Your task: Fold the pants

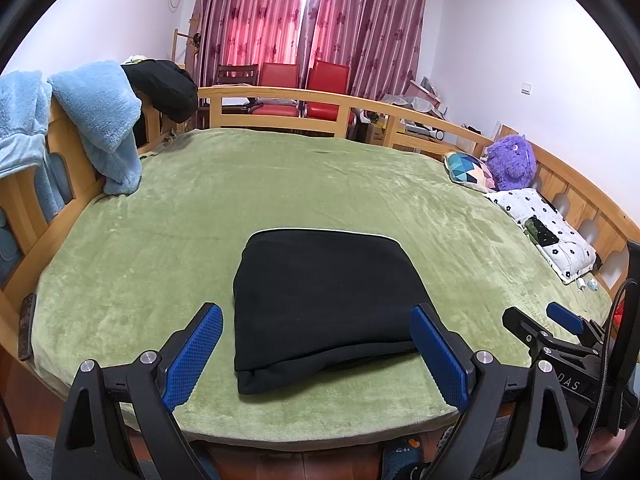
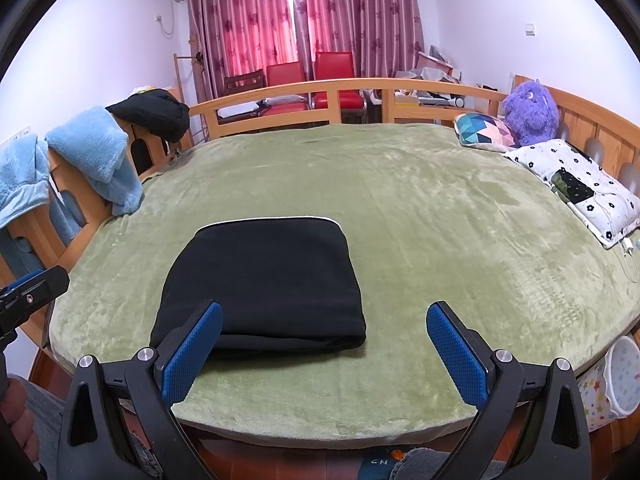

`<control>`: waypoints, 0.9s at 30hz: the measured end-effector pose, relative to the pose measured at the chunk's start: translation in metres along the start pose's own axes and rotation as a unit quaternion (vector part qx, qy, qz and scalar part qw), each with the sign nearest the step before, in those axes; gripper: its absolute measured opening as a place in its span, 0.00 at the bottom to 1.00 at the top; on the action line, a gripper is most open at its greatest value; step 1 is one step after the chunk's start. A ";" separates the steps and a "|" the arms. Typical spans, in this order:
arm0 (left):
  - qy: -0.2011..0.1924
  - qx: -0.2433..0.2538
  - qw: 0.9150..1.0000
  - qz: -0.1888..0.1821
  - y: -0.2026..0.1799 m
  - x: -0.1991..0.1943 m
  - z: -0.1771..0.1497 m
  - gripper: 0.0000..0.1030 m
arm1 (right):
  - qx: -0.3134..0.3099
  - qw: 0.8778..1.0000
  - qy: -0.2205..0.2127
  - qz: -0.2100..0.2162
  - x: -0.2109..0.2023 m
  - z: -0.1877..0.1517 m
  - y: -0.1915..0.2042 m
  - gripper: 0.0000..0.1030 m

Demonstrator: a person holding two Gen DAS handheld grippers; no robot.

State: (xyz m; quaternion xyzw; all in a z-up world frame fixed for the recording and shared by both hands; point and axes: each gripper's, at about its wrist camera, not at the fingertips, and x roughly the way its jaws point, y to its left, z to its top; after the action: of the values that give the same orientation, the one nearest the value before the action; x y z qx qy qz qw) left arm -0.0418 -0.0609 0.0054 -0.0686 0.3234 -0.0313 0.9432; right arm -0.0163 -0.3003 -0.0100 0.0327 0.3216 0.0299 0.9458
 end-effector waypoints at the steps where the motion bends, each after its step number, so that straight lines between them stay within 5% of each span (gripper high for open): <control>1: 0.000 0.000 1.000 0.001 -0.001 -0.001 -0.001 0.92 | 0.000 1.000 -0.001 0.000 0.000 0.000 0.000 0.98; 27: -0.003 -0.003 1.000 0.002 -0.008 -0.003 -0.002 0.92 | -0.001 1.000 -0.002 -0.001 -0.001 -0.001 0.000 0.98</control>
State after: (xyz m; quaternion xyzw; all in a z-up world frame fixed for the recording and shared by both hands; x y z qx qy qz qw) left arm -0.0458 -0.0682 0.0065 -0.0711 0.3208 -0.0286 0.9440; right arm -0.0175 -0.3003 -0.0106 0.0316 0.3198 0.0295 0.9465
